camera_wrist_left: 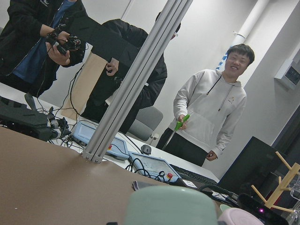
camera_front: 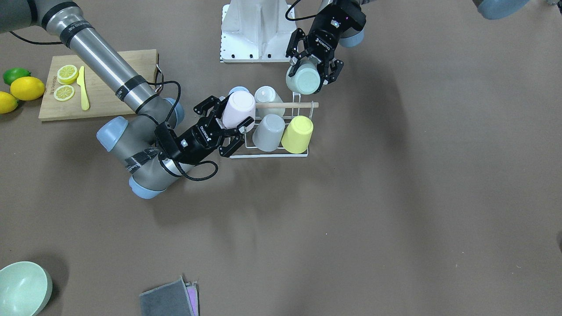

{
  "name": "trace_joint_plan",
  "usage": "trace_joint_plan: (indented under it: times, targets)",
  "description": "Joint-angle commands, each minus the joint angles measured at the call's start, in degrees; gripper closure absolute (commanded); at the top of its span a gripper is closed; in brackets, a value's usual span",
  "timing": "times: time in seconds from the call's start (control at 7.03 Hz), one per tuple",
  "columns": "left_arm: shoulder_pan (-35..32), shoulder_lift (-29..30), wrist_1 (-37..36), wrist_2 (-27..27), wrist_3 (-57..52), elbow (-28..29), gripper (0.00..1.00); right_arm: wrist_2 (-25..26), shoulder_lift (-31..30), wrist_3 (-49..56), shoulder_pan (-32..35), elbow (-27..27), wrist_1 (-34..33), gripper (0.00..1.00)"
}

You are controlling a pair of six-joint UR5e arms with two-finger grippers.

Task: Place cup on cup holder

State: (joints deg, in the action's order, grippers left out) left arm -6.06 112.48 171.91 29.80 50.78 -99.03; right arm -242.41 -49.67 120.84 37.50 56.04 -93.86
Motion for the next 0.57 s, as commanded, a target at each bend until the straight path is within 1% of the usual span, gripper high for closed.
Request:
trace_joint_plan:
  times: [0.0,0.28,0.43]
  targets:
    - [0.00,0.46,0.09,-0.09,0.02,1.20,0.83,0.01,-0.17,0.10,-0.41,-0.23,0.00,0.80]
    - [0.00,1.25,0.09,-0.09,0.11,2.43,0.83,0.01,-0.17,0.10,-0.68,-0.32,-0.09,0.77]
    - [-0.09,1.25,1.31,-0.09,0.02,3.30,0.83,0.01,-0.08,-0.08,-0.76,-0.32,-0.09,0.68]
